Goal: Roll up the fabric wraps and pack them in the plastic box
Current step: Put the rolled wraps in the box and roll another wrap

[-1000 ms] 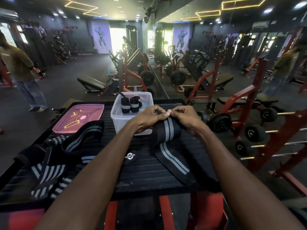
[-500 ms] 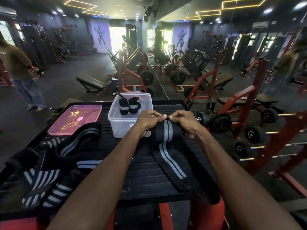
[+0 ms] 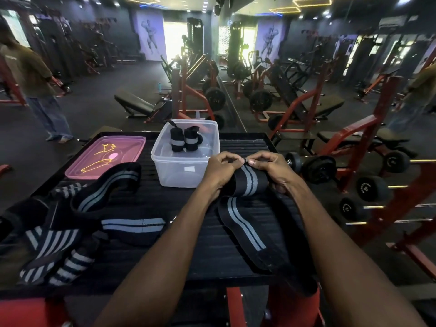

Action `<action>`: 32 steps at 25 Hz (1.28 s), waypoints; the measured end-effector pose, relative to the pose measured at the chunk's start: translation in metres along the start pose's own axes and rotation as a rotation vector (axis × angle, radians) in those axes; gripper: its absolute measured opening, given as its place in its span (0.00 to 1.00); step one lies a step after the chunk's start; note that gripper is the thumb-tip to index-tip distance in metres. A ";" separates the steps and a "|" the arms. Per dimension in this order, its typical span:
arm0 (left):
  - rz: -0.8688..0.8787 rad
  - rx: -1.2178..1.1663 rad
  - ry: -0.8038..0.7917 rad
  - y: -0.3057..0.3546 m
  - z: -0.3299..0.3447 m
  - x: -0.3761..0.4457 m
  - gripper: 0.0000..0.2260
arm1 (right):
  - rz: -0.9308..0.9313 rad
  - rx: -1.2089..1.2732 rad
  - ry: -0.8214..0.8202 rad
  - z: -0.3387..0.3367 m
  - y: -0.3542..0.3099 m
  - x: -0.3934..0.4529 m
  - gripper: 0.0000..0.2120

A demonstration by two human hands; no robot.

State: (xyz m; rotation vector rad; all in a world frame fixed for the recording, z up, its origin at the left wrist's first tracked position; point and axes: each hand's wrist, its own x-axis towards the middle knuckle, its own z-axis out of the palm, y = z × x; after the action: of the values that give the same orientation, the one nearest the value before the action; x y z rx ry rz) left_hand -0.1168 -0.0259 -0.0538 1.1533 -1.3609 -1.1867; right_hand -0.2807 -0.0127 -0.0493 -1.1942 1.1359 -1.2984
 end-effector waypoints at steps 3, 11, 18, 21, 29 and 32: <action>-0.077 -0.033 0.000 -0.016 0.004 0.000 0.13 | 0.027 0.092 -0.050 -0.006 0.012 0.000 0.07; -0.042 -0.035 -0.071 -0.019 -0.006 0.008 0.04 | 0.061 0.050 -0.042 -0.009 0.029 0.006 0.05; -0.102 -0.008 -0.068 -0.021 -0.010 0.008 0.07 | -0.178 -0.086 0.006 -0.001 0.032 0.006 0.08; -0.072 -0.028 -0.085 -0.021 -0.011 0.006 0.04 | -0.094 -0.095 -0.002 0.002 0.031 0.004 0.04; -0.107 -0.151 -0.032 -0.020 -0.009 0.003 0.09 | -0.197 -0.116 0.000 0.006 0.030 0.003 0.11; -0.099 -0.103 -0.011 -0.023 -0.007 0.003 0.11 | -0.189 -0.032 -0.042 0.005 0.030 0.003 0.11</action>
State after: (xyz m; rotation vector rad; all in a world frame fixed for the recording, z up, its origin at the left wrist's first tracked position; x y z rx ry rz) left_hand -0.1092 -0.0316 -0.0757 1.1534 -1.2481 -1.3195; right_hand -0.2740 -0.0175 -0.0784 -1.3729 1.0371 -1.3941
